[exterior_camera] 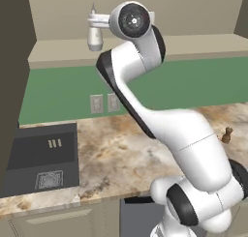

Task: Retrieve the bottle and the shaker from the cabinet and place them next to the mixing bowl on the counter. Then add garlic from the fridge to the mixing bowl.

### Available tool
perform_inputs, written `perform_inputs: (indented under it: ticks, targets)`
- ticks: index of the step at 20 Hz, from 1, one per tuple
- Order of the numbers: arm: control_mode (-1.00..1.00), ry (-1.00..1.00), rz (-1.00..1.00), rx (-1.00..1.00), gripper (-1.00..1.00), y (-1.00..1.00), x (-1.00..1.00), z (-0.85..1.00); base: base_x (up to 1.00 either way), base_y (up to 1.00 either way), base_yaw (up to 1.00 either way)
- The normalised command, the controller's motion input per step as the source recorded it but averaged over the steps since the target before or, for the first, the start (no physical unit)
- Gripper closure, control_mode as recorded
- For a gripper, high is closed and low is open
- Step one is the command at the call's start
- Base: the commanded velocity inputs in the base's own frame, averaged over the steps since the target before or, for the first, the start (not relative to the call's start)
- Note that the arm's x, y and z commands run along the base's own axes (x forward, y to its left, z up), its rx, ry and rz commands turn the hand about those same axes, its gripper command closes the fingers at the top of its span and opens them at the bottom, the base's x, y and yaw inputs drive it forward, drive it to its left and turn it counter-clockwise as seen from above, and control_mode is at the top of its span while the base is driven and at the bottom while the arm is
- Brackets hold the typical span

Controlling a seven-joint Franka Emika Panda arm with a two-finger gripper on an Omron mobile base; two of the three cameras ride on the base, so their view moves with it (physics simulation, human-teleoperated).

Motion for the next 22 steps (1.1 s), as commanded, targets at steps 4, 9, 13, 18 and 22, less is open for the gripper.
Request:
perform_inputs:
  ticks: [4,9,13,18,22]
  targets:
    - [-1.00,0.00,0.00,0.00,-1.00,0.17,0.47,0.00,0.00,0.00,0.00]
    - [-1.00,0.00,0.01,0.00,-1.00,0.05,0.54,0.00,0.00,0.00,0.00]
    - [-1.00,0.00,0.03,0.00,-1.00,0.00,0.54,0.00,0.00,0.00,0.00]
    - [-1.00,0.00,0.02,0.00,-1.00,0.09,0.44,0.00,0.00,0.00,0.00]
    - [-1.00,0.00,0.00,0.00,-1.00,0.25,0.25,0.00,0.00,0.00,0.00]
